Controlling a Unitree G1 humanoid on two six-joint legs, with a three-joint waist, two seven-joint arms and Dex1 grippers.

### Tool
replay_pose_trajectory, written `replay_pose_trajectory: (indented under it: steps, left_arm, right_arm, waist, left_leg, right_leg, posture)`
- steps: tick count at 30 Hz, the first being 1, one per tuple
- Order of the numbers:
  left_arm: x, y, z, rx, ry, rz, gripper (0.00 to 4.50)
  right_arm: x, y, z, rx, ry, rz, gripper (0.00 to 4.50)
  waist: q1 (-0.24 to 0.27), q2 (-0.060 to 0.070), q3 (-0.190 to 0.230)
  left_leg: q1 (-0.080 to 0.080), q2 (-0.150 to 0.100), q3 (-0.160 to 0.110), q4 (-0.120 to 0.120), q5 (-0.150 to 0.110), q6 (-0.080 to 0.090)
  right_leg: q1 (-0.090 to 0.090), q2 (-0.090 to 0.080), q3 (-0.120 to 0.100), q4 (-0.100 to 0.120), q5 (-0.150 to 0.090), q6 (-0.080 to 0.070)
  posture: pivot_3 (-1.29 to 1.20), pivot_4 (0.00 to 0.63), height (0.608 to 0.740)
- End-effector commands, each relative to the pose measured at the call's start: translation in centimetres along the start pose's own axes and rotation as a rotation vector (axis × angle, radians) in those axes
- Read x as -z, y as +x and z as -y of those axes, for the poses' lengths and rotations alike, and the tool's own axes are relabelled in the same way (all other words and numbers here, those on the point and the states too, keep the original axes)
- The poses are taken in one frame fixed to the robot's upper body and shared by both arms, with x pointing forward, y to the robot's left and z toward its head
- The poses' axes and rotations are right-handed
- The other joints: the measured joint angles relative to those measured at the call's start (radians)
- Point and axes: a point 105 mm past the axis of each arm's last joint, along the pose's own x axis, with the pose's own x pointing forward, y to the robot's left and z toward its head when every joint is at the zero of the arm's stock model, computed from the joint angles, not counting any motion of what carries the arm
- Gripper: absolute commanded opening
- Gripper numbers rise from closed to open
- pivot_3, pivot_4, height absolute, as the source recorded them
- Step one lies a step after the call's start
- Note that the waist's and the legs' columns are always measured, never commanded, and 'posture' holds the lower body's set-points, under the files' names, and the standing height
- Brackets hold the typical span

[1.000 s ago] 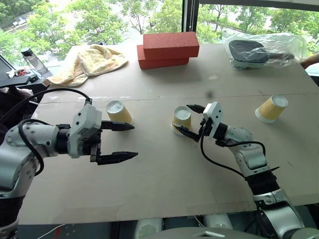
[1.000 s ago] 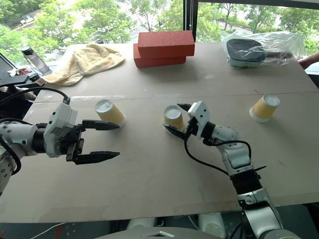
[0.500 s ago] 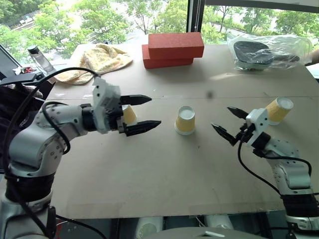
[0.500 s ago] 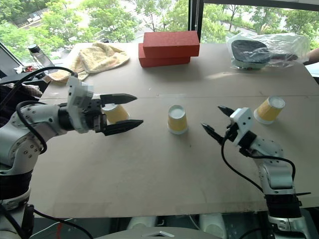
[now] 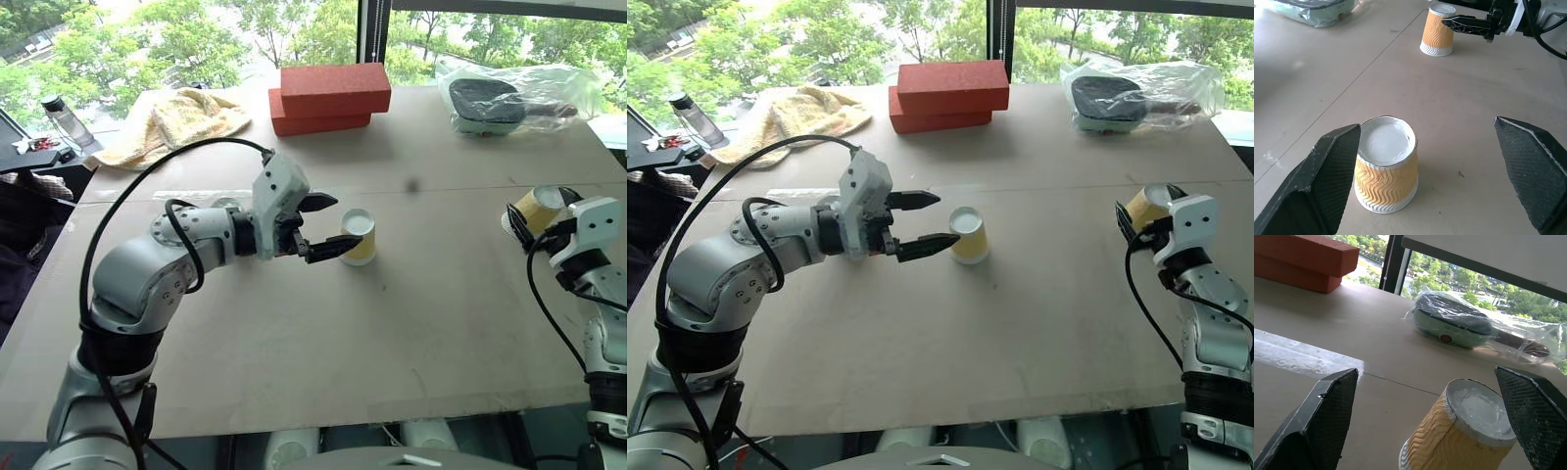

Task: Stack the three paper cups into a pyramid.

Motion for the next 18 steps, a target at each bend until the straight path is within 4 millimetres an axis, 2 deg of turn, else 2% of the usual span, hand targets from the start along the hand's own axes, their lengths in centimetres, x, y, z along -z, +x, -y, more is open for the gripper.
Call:
replay_pose_trajectory:
  steps: [1, 3, 7, 14, 18]
  left_arm:
    - [-0.9, 0.2, 0.5, 0.0, 0.035, 0.024, 4.5]
    - [-1.2, 0.3, 0.4, -0.002, 0.036, 0.033, 4.5]
    - [-1.4, 0.3, 0.5, 0.002, 0.051, 0.036, 4.5]
    - [-2.1, 0.3, 0.6, -0.005, 0.075, 0.087, 4.5]
    - [-3.9, 0.3, 1.6, 0.051, 0.137, 0.205, 4.5]
  right_arm:
    - [-0.2, 0.5, 2.6, 0.103, 0.009, 0.007, 4.43]
    - [0.7, 0.9, 3.3, 0.136, 0.043, -0.019, 4.43]
    - [1.2, 1.9, 4.6, 0.212, 0.108, -0.017, 4.43]
    - [2.6, 2.5, 4.9, 0.223, 0.196, -0.069, 4.43]
    - [3.0, 2.6, 4.8, 0.219, 0.222, -0.082, 4.43]
  waist:
    - [0.0, 0.0, 0.0]
    - [0.0, 0.0, 0.0]
    - [-0.001, 0.0, 0.0]
    - [0.0, 0.001, 0.0]
    - [0.0, 0.001, 0.0]
  left_leg:
    - [0.0, 0.0, 0.0, 0.0, 0.0, 0.0]
    - [0.0, 0.0, 0.0, 0.001, 0.0, 0.0]
    - [0.0, 0.0, 0.0, 0.001, 0.0, 0.0]
    - [-0.001, 0.0, 0.0, 0.001, 0.0, 0.0]
    - [-0.001, 0.0, 0.0, 0.002, 0.0, 0.0]
  right_leg:
    - [0.0, 0.0, 0.0, 0.0, 0.0, 0.0]
    - [0.0, 0.0, 0.0, 0.0, 0.0, 0.0]
    - [0.0, 0.0, 0.0, 0.0, 0.0, 0.0]
    - [0.0, -0.001, 0.001, 0.0, 0.0, 0.0]
    - [0.0, -0.001, 0.001, 0.0, 0.0, 0.0]
  posture:
    - [0.0, 0.15, 0.74]
    - [0.0, 0.15, 0.74]
    - [0.0, 0.15, 0.74]
    - [0.0, 0.15, 0.74]
    - [0.0, 0.15, 0.74]
